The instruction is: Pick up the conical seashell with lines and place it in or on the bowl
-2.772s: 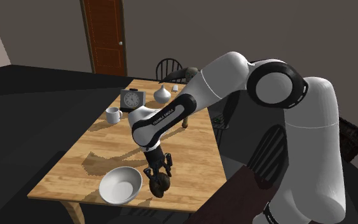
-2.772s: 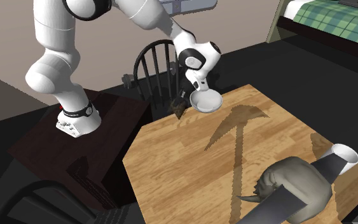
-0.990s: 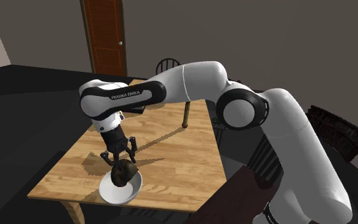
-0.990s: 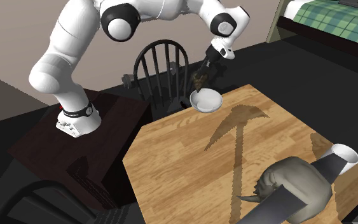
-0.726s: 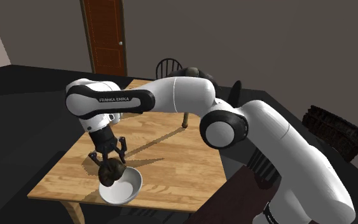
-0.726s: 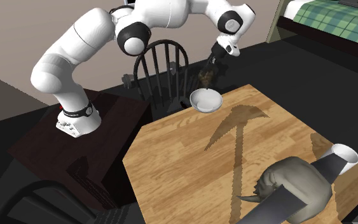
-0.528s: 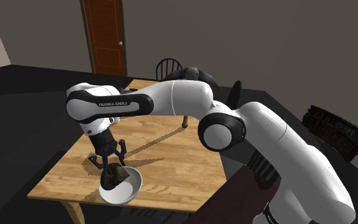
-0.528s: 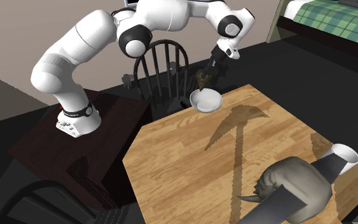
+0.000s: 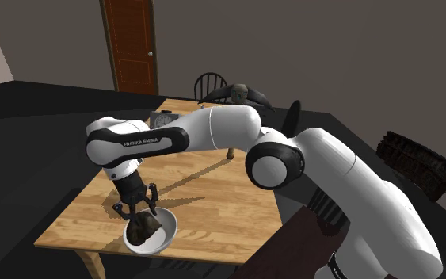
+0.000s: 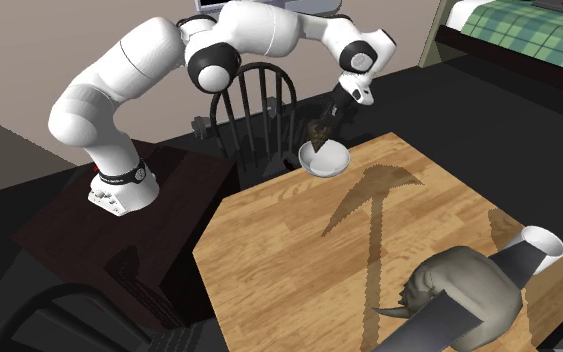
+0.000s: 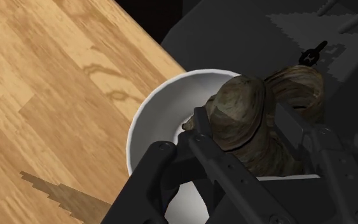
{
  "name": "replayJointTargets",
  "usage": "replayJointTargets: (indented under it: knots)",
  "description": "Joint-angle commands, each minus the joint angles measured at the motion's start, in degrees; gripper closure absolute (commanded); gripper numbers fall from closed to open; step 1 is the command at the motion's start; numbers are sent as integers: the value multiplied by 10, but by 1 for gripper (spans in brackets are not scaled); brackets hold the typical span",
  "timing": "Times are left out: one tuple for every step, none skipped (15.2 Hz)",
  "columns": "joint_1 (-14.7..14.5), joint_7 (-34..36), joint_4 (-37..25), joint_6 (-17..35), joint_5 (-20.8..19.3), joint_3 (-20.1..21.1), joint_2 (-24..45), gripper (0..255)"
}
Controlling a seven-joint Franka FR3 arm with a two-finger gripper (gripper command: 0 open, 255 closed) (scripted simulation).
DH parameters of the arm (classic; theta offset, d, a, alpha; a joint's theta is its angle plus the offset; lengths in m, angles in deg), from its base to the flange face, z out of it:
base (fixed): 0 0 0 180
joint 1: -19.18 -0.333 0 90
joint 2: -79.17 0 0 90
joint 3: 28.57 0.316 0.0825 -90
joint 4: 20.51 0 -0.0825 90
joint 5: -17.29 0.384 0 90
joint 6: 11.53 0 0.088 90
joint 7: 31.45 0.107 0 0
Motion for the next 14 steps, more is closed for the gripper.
replayJointTargets:
  knots:
    - [0,-2,3,10,-1,-1,7,255]
    - [0,-2,6,16,-1,-1,10,255]
    - [0,-3,8,21,-2,-2,13,255]
    - [0,-3,10,26,-2,-2,16,255]
    - [0,-4,12,31,-3,-2,19,255]
    - [0,-4,14,36,-3,-3,23,255]
    - [0,-5,15,40,-3,-3,25,255]
    - [0,-5,15,40,-3,-3,25,255]
    - [0,-5,15,40,-3,-3,25,255]
    - [0,-5,15,40,-3,-3,26,255]
    - [0,-5,15,40,-3,-3,26,255]
    - [0,-5,15,40,-3,-3,26,255]
    - [0,-5,15,40,-3,-3,26,255]
    - [0,-5,15,40,-4,-3,26,255]
